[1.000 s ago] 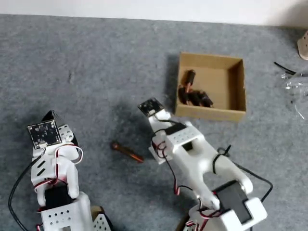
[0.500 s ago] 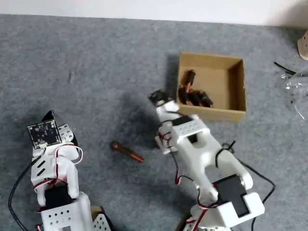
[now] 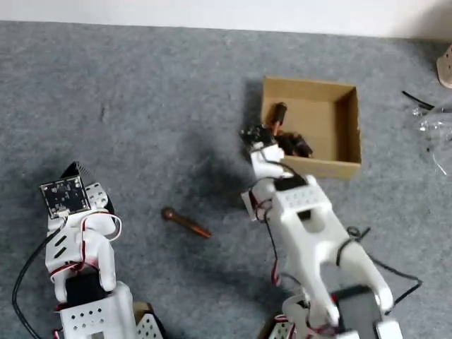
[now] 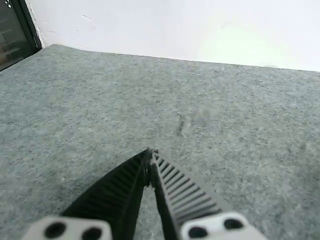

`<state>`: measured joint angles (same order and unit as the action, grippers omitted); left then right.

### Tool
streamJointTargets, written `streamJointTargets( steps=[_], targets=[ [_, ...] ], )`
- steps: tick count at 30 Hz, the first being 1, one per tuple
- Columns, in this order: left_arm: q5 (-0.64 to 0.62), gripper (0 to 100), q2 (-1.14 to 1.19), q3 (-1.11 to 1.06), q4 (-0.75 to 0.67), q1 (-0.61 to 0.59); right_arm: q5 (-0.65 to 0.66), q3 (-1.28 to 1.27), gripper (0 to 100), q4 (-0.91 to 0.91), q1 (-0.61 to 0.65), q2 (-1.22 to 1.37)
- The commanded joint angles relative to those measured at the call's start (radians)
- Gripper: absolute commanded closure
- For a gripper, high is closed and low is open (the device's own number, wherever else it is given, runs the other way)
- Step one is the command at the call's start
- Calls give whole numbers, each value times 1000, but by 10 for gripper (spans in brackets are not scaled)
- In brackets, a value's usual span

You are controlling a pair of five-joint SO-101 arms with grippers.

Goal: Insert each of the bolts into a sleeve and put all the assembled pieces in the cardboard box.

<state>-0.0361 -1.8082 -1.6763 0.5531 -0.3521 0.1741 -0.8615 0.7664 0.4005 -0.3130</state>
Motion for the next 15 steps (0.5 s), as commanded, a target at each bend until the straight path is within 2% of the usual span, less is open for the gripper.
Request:
streamJointTargets(
  steps=[1,3,7,15],
  targets=[
    [-6,992,-13,-19,-17,10,11,-79,995,-82,-16,-186],
    [21,992,-13,-19,-14,70,11,-153,995,-131,-15,-271],
    [209,992,-12,-19,0,255,11,-285,995,-228,-15,-412],
    [152,992,-12,-19,11,282,11,-381,995,-260,-15,-581]
  ],
)
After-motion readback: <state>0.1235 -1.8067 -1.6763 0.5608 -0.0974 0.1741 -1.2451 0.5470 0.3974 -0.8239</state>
